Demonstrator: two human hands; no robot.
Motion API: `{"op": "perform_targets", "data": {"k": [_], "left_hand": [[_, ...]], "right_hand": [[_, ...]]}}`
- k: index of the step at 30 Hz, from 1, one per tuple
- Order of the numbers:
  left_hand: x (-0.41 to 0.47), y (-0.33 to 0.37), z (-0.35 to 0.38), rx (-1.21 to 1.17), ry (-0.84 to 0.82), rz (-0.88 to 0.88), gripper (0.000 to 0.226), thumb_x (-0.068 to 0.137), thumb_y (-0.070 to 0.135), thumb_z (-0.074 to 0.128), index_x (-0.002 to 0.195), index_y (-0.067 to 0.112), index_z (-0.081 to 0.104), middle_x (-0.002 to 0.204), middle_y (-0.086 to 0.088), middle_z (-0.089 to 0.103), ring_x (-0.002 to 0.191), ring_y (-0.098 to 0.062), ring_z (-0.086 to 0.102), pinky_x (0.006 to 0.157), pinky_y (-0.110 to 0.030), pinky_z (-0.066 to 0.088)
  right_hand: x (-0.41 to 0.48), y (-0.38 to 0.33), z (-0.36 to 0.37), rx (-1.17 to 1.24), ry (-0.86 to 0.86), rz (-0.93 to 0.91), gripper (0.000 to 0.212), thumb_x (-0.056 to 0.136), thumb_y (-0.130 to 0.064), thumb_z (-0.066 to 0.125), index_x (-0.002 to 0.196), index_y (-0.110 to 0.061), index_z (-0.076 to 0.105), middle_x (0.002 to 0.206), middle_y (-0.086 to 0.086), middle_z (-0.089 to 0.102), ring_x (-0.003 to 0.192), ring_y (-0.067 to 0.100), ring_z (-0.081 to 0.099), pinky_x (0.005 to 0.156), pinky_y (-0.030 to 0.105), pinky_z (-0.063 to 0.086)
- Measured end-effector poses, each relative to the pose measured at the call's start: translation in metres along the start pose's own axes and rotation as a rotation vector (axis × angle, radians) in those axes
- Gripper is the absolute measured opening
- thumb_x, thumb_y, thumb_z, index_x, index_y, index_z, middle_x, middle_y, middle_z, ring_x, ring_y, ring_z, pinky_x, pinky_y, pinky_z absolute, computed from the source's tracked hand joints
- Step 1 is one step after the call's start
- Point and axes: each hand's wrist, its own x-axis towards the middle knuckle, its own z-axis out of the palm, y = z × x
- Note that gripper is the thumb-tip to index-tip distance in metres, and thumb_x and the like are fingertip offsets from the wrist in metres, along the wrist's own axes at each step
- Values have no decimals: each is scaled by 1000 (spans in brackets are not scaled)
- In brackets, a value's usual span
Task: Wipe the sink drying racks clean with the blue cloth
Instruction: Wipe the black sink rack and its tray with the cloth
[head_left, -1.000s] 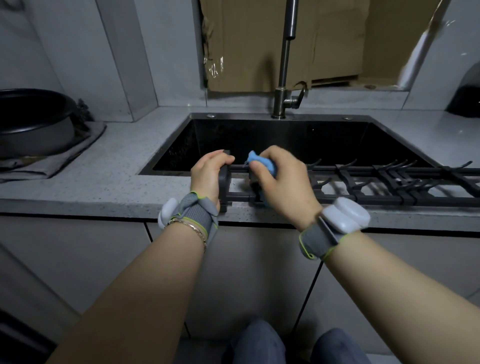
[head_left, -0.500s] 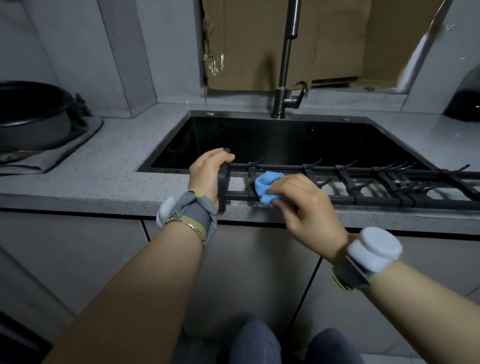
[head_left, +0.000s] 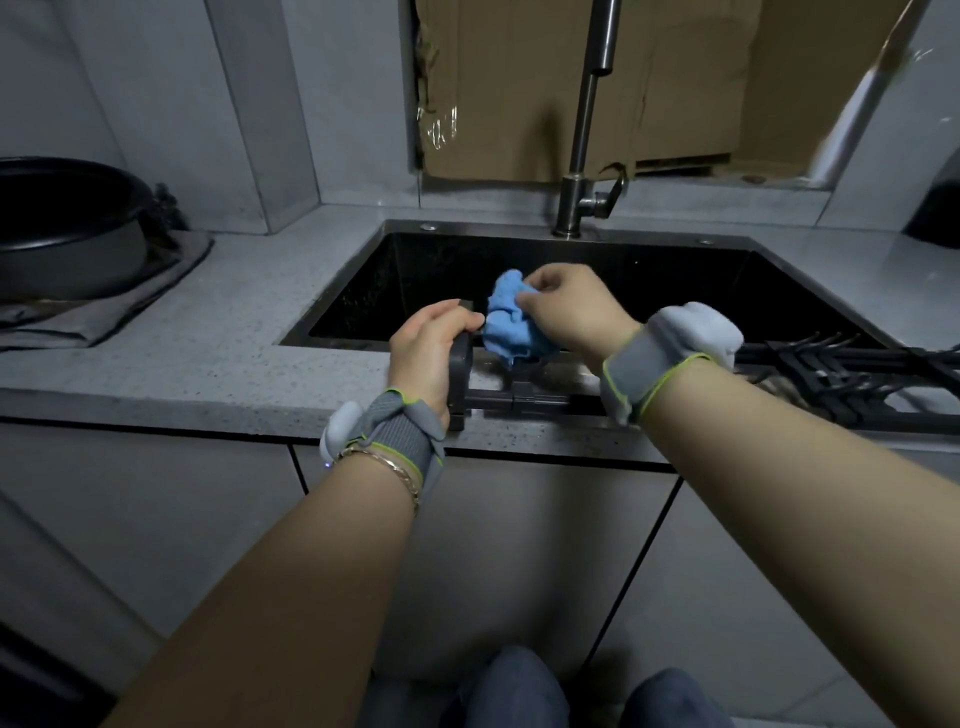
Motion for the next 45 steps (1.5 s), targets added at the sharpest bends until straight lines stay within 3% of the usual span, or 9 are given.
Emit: {"op": "perform_targets", "data": {"k": [2,5,10,16,21,30,37,41,45], "left_hand": [[0,0,0,-22,-9,-11,29,61,14,69,89,12,68,81,-6,65,79,-20,61,75,-34,51],[-1,1,0,-73,-29,-24,28,61,10,68,89,9,66,75,-5,62,70,-17,58,65,-27,48],[-2,2,1,-66,-20,-16,30,66,8,68,96,6,66,73,-4,62,67,-15,59,63,-25,49],[-3,2,2,-44,-10,-2,25,78,2,62,103,3,64,71,-3,59,62,-11,57,59,-23,47],[-5,4,3,-33,-28,1,37,57,16,65,93,8,65,74,-2,61,70,-14,59,65,-25,48],[-4,3,2,-8,-33,8,39,58,17,65,96,8,65,78,-5,61,77,-18,58,71,-30,47],[-5,4,3,13,-31,10,40,52,21,64,91,11,65,85,-7,62,84,-21,58,77,-34,48],[-5,5,2,43,-20,15,38,48,25,68,85,15,67,90,-9,65,99,-30,60,96,-46,45],[-7,6,1,37,-31,-1,38,46,26,71,83,16,68,93,-11,66,104,-33,61,97,-47,47]], "right_hand": [[-4,7,-5,-340,42,-152,24,88,-19,56,110,-18,63,112,11,56,106,27,52,94,33,42],[-16,2,-16,-425,-45,-369,29,91,-17,56,118,-14,63,117,9,61,108,23,55,92,26,40],[-19,-7,-32,-516,-397,-249,50,83,-36,67,128,-17,56,114,-4,63,95,7,57,81,16,40],[-2,-8,-26,-749,-298,-397,31,79,-16,67,102,4,62,98,19,64,90,31,58,73,37,43],[-4,0,-13,-677,-245,-428,16,83,-18,60,79,-5,52,75,9,54,72,26,52,60,30,36],[-6,-6,-21,-823,-332,-535,17,80,-4,56,97,-2,57,87,9,57,77,20,47,66,28,33],[0,-3,-17,-787,-268,-557,11,80,-11,57,73,-5,50,69,8,50,65,23,45,58,29,31],[-3,-7,-12,-812,-290,-540,9,81,-15,56,79,-8,51,74,8,52,68,24,48,58,29,32],[-1,-20,-24,-922,-368,-555,7,79,-11,58,83,-6,55,75,6,52,70,22,47,56,29,31]]}}
